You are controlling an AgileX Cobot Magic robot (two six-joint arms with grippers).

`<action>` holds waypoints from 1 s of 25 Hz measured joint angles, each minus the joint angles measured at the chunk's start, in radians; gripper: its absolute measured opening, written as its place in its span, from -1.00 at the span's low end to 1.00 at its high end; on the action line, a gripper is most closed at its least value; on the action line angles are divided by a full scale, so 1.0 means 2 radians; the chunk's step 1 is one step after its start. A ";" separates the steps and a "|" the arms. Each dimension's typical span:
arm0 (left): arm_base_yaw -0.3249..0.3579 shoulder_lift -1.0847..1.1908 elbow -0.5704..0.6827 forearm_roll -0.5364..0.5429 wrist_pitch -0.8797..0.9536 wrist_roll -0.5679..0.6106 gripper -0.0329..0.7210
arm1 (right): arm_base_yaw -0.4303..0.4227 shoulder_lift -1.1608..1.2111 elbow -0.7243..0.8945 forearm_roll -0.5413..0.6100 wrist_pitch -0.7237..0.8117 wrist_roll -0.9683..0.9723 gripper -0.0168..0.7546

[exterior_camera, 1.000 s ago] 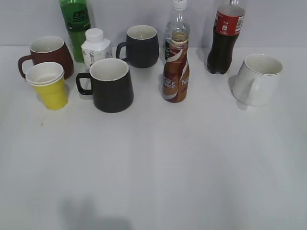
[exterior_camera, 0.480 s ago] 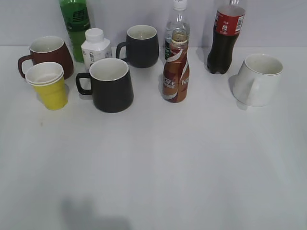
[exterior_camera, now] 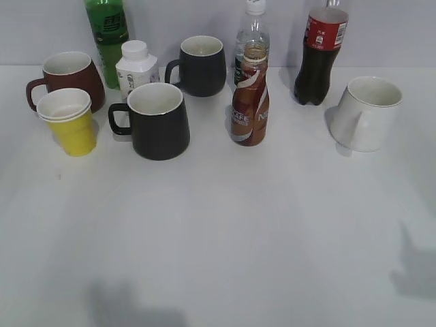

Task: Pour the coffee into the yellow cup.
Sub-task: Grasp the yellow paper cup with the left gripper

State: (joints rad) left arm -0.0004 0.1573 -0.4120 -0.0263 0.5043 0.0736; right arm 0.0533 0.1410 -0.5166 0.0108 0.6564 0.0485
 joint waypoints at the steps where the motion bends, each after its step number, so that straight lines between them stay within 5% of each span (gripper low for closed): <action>1: 0.000 0.017 0.019 0.000 -0.039 0.000 0.20 | 0.000 0.018 0.004 0.004 -0.023 0.000 0.56; 14: -0.021 0.385 0.067 -0.008 -0.474 0.000 0.24 | 0.090 0.223 0.033 0.023 -0.248 -0.019 0.56; 25: -0.144 0.578 0.067 -0.023 -0.534 0.000 0.39 | 0.120 0.409 0.034 0.025 -0.358 -0.020 0.56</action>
State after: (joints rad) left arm -0.2883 1.3124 -0.2772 -0.0713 -0.5646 0.0736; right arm 0.2934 0.9587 -0.4489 0.0604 -0.0600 0.0081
